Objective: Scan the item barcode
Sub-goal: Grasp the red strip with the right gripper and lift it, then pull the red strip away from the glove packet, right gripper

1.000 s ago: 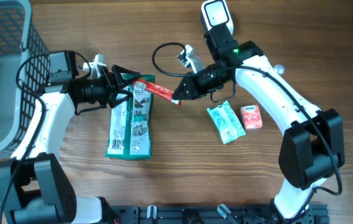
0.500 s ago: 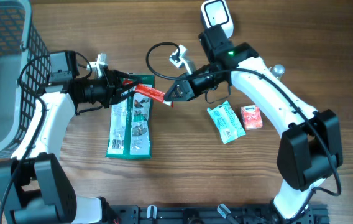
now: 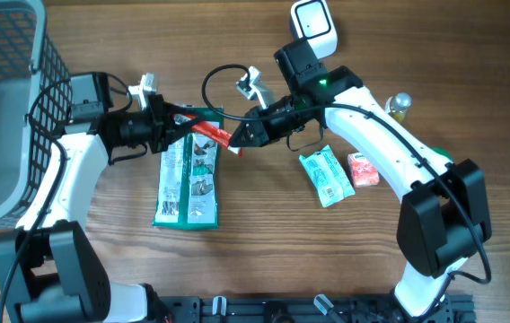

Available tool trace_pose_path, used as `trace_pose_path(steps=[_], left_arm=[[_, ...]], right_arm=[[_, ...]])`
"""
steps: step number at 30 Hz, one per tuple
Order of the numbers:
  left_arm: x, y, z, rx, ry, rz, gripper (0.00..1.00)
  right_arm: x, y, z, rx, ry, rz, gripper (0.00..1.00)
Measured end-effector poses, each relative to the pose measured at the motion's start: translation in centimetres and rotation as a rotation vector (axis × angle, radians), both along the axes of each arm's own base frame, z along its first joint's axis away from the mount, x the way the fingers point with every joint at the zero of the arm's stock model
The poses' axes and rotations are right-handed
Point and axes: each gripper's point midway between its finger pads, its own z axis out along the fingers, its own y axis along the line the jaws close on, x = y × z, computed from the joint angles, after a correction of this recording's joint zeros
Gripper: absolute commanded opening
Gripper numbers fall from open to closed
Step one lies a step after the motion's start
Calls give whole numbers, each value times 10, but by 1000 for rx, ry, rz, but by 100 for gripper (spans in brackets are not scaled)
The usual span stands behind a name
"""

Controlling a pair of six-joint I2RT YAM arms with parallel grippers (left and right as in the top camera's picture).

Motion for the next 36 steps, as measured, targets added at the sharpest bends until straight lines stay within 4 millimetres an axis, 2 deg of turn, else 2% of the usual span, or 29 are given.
trace_pose_path(steps=[2,6,10,11,16,18,19,23,24,25,26,28,33,36], left_arm=[[0,-3,11,-47,-47,-30,4],[-6,-9,28,-137,-80,-85,4],[-12,-11,37,-192,-88,-117,4],[-13,-12,39,-202,-89,-122,4],[-15,-13,42,-223,-84,-132,4],[-16,-13,44,-233,-81,-136,4],[-16,-13,44,-235,-82,-138,4],[-16,-13,45,-240,-82,-141,4],[-16,-13,45,-240,-82,-141,8],[-16,-13,45,-239,-82,-140,24],[-14,-12,41,-216,-81,-127,47],[-4,-8,25,-121,-69,-70,73],[22,18,-20,164,-22,108,84],[28,41,-47,333,37,210,97]], right_arm=[[0,2,3,18,-1,4,27],[1,4,23,142,28,31,54],[7,-5,32,196,47,22,57],[5,-6,32,200,55,27,56],[-22,-4,34,222,91,114,32],[-29,-3,35,239,67,153,17],[-29,-3,35,247,52,163,5],[-30,-3,37,263,27,180,4],[-30,-3,37,265,19,184,4],[-30,-3,36,264,15,186,4],[-29,-3,35,257,6,186,4],[-28,-5,30,229,-8,183,4],[-34,-16,12,114,19,174,4],[-56,-26,11,105,50,241,4]])
